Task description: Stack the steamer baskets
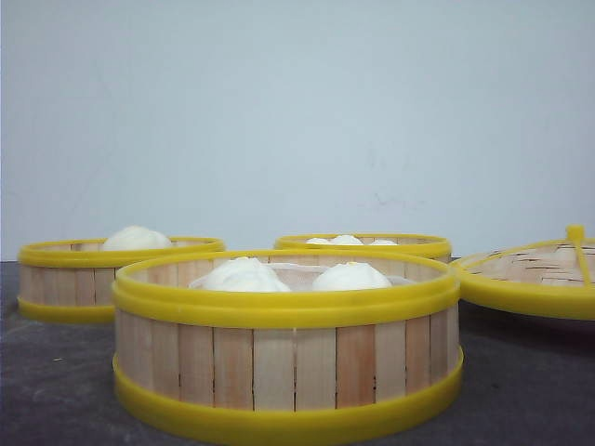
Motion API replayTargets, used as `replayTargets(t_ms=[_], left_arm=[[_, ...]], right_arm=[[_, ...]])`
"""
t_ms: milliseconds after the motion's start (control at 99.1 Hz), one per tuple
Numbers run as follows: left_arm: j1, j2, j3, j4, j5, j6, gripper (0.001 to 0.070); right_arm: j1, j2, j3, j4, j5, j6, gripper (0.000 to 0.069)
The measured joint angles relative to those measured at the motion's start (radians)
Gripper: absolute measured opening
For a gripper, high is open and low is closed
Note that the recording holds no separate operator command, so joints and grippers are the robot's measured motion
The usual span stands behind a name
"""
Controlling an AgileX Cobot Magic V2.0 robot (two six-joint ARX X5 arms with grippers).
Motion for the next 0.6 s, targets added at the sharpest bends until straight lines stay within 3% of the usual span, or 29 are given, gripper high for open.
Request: replayTargets(t_ms=[404,515,595], left_arm=[[0.000,0.000,0.000,0.000,0.000,-0.006,0.0034],[0.000,0.000,0.000,0.000,0.001,-0.042,0.0034],[0.000,0.000,0.000,0.000,0.003,-0.099,0.0034]], right_arm=[[0.000,0.000,0.000,0.003,-0.002,0.002,0.0011],[0.000,0.000,0.000,0.050,-0.028,0.041,0.0011],[0.000,0.000,0.000,0.077,-0.054,0.105,0.0011]])
